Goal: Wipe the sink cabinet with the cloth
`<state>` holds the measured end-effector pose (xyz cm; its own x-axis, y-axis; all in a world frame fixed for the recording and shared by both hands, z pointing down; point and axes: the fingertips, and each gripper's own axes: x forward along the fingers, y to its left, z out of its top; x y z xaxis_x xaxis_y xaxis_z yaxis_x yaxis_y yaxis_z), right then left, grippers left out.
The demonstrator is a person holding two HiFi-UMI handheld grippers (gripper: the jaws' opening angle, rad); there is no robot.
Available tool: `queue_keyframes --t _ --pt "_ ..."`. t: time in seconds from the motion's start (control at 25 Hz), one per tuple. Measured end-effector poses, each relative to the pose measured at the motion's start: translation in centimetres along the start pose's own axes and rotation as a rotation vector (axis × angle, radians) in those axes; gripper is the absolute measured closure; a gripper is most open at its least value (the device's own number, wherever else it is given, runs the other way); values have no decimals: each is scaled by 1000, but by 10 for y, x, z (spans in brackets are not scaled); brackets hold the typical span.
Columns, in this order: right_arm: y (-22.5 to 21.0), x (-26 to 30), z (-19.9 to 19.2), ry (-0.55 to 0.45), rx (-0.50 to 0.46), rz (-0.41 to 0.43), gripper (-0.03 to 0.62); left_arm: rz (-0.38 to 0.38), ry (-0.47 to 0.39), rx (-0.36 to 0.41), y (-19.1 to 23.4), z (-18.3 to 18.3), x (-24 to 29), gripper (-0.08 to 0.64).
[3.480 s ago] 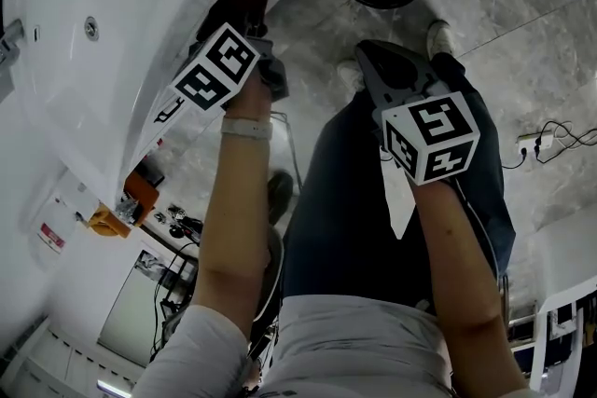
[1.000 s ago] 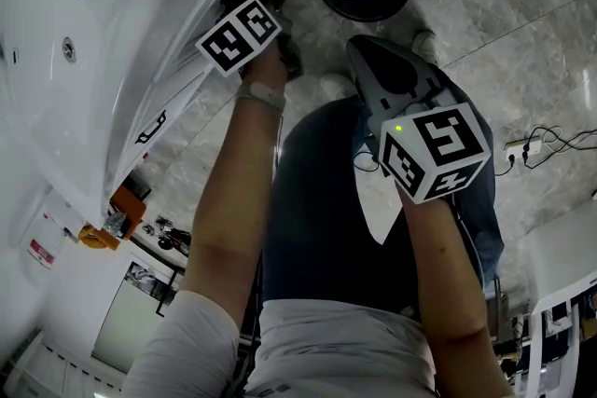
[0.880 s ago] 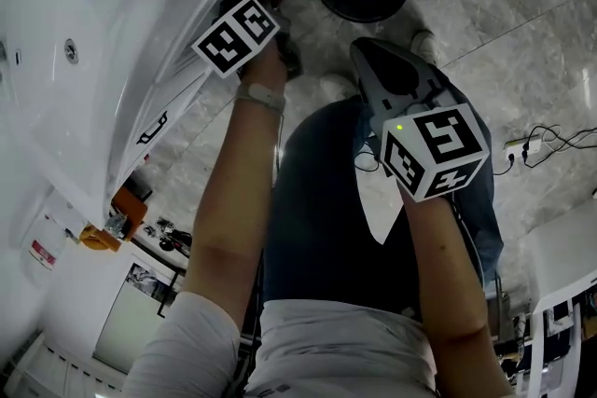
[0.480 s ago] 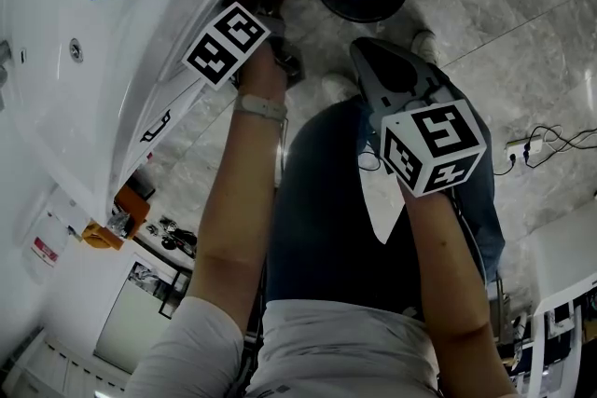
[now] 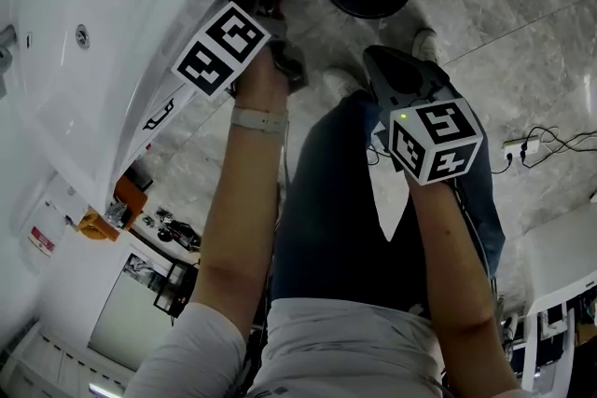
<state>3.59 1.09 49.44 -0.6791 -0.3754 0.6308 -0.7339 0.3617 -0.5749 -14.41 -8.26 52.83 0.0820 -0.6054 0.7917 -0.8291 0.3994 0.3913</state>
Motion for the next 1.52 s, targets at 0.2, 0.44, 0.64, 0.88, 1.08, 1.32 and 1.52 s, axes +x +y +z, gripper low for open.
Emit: queue_keyframes --t 0.2,0.44,0.64,0.88,1.08,1.32,1.52 --pt "9 5 -4 14 1 22 561 -5 17 6 -4 3 -22 494" --pt "12 8 -2 24 -1 27 561 0 -38 76 -11 14 -51 494" --pt "16 10 4 20 -16 45 560 -19 -73 115 -26 20 -60 494" --pt "20 15 21 -15 -21 63 561 -30 -66 137 -30 22 -48 494" --pt "11 14 33 -46 -12 53 560 -42 -50 184 -38 17 -28 494" --pt "-2 13 40 -75 15 30 561 -29 -24 219 -38 12 1 494" --pt "-9 12 48 -111 36 20 561 -4 8 250 -27 1 26 494"
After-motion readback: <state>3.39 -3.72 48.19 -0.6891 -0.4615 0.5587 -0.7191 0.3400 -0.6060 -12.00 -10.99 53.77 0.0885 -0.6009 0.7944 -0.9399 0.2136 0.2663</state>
